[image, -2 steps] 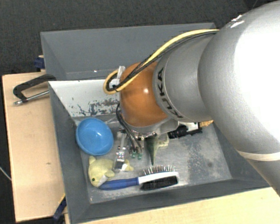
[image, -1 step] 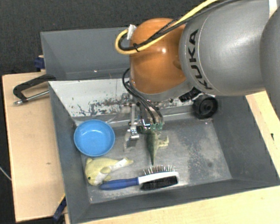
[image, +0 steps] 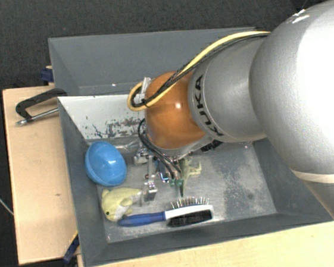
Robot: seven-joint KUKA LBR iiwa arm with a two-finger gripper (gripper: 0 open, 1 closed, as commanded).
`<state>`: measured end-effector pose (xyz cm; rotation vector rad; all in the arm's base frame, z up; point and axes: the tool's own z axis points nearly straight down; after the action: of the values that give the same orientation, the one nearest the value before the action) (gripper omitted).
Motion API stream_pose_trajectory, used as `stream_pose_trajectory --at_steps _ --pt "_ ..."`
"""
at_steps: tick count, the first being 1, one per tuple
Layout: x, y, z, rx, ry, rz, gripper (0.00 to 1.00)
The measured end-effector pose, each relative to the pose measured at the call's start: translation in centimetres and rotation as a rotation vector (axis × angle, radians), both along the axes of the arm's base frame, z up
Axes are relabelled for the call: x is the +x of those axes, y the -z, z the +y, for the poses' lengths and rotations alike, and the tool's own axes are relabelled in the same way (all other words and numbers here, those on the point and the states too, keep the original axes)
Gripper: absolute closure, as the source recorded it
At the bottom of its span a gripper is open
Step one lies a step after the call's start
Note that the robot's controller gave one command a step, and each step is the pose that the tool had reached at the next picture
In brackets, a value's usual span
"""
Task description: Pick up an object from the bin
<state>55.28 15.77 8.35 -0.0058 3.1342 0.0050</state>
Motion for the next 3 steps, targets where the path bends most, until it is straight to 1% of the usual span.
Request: stream_pose_trajectory --at_steps 1,2,3 --pt "2.4 -0.3 -1.5 -0.003 -0.266 0.000 0.00" --pt "4.3 0.9 -7.1 -0.001 -0.578 -0.003 0.00" --pt "4.8 0.9 -6.7 -0.003 -1.235 -0.003 0.00"
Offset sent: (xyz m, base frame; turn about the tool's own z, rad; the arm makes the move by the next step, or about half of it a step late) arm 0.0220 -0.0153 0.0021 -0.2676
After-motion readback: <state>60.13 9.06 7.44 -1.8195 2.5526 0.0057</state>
